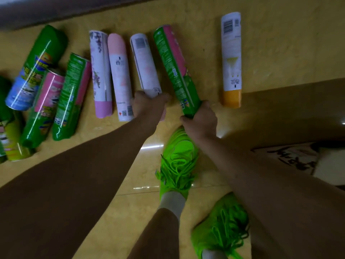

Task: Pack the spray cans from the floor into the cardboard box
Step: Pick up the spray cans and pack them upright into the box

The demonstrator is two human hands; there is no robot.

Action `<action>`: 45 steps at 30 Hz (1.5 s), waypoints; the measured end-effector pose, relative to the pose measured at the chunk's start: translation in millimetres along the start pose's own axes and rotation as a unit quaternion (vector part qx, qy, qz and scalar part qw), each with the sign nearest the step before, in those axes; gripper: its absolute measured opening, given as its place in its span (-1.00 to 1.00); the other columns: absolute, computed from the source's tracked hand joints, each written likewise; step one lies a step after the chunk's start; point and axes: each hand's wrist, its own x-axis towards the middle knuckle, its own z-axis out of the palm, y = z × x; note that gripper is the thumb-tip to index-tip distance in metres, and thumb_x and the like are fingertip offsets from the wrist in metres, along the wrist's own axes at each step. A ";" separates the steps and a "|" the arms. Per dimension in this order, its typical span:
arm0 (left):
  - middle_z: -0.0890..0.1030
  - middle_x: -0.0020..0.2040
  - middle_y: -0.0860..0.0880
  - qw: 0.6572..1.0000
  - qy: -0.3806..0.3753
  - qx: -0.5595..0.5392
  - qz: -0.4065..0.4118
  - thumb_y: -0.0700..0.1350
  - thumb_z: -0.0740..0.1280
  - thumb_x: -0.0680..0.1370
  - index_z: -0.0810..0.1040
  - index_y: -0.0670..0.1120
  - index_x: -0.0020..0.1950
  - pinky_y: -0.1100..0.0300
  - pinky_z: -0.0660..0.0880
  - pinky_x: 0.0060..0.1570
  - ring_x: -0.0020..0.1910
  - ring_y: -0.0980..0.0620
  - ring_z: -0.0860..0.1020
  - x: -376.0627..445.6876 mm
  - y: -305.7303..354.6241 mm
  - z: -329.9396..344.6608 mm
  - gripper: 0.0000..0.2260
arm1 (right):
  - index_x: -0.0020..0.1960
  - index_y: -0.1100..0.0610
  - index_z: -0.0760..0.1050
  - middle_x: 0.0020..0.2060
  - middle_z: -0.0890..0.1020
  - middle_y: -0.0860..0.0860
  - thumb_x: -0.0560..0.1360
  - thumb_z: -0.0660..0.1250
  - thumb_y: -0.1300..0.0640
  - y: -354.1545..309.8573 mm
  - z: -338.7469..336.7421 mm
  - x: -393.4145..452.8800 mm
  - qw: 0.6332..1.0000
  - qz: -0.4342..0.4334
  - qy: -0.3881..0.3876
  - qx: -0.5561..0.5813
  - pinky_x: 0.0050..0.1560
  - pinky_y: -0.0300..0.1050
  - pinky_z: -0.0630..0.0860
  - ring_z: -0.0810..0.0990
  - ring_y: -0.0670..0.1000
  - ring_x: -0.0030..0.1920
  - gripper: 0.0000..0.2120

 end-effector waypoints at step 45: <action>0.50 -0.17 -0.03 0.652 -0.191 0.479 0.556 0.02 0.46 0.26 0.58 -0.07 -0.07 0.19 0.23 -0.40 -0.20 -0.06 0.51 -472.6 71.9 109.7 -0.69 | 0.38 0.06 0.44 0.12 0.53 0.19 0.40 0.46 0.00 275.0 -399.2 -259.2 0.924 0.165 0.343 0.035 0.04 0.02 0.45 0.49 0.26 0.11 -0.43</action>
